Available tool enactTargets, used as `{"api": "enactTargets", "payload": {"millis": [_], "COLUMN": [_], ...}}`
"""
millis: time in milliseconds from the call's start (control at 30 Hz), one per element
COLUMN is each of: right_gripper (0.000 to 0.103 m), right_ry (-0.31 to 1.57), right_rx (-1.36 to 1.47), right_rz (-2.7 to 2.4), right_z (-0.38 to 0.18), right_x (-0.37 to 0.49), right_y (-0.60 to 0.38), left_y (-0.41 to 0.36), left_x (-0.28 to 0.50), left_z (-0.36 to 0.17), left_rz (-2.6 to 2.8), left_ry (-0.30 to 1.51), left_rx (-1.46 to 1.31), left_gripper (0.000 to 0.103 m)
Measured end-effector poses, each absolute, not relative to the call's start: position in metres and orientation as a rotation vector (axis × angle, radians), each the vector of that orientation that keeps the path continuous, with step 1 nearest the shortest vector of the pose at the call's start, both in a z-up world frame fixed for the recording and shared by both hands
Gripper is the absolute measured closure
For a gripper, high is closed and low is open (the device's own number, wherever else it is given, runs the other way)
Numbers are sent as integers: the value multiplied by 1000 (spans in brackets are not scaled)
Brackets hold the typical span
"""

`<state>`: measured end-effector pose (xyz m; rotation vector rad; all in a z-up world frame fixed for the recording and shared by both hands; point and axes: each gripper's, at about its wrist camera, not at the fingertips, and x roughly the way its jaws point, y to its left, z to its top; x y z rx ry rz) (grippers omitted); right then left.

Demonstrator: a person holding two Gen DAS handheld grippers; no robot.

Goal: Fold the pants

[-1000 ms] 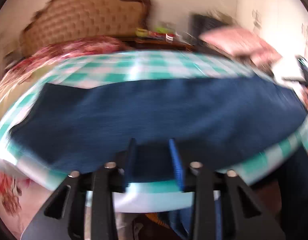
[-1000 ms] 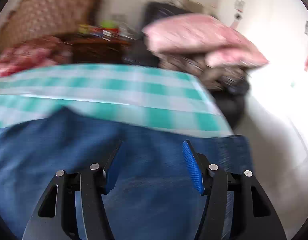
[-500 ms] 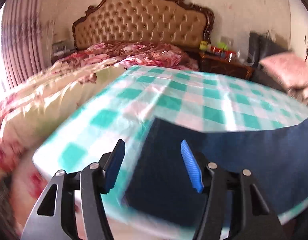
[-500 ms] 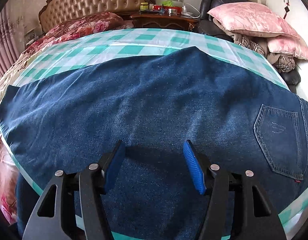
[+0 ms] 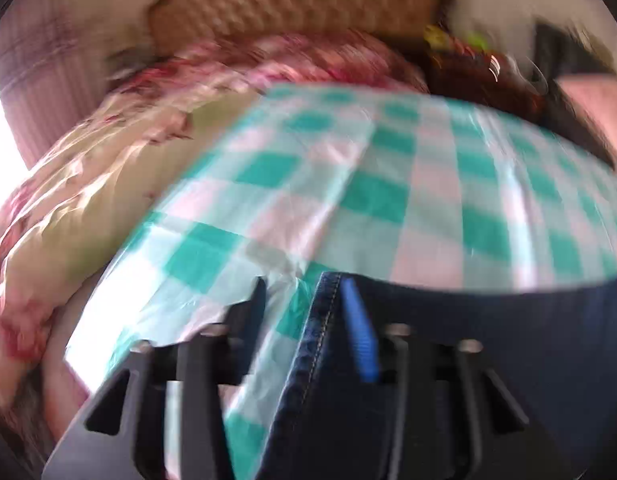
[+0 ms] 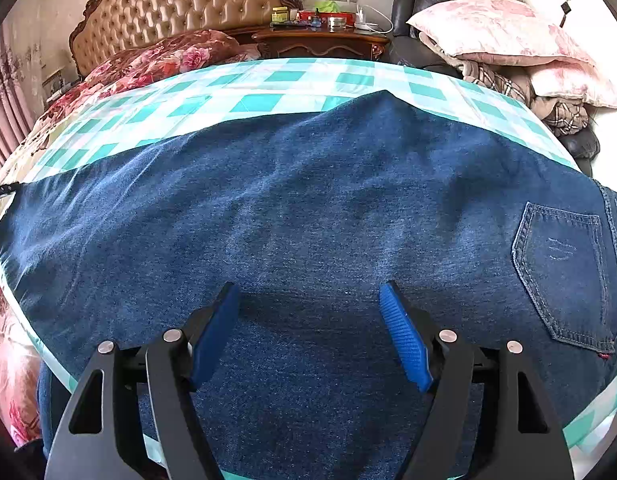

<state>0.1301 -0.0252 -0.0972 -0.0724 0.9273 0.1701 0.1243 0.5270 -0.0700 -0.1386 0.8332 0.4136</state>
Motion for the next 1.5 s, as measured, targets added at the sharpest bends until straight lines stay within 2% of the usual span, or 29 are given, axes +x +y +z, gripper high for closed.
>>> {"api": "enactTargets", "payload": {"millis": [133,200,333,367,433,467,500,667,900,1000,1267,1500], "right_gripper": [33,33,33,33,33,33,38,35,22,19,17,17], "right_ry": [902,869,825,820,826,844,875,847,841,839,860,865], "right_rx": [59,83,119,125,151,176,211,101,-26,-58,-51,-54], "right_rz": [171,126,-2,-47,-117,-142,-167,-97,-80,-68,-83,-88], "right_z": [-83,-73,-57,-57,-62,-68,-77,-84,-93,-95,-95,-95], "right_x": [123,118,108,106,102,102,101,91,93,92,95,95], "right_y": [-52,-72,-132,-151,-183,-199,-218,-212,-199,-196,-194,-194], "left_y": [445,398,299,279,248,232,216,137,103,102,94,88], "left_x": [79,65,52,57,63,68,72,89,104,106,109,104], "left_z": [-35,-32,-40,-44,-50,-52,-55,-67,-100,-101,-98,-101], "left_rz": [268,186,69,46,12,-7,-32,-145,-132,-122,-110,-101], "left_ry": [676,666,692,719,751,766,785,840,958,972,1001,984], "left_rx": [-215,-236,-287,-275,-232,-216,-208,-112,-88,-88,-47,-11], "left_gripper": [56,56,57,63,67,67,68,67,67,67,45,39]}}
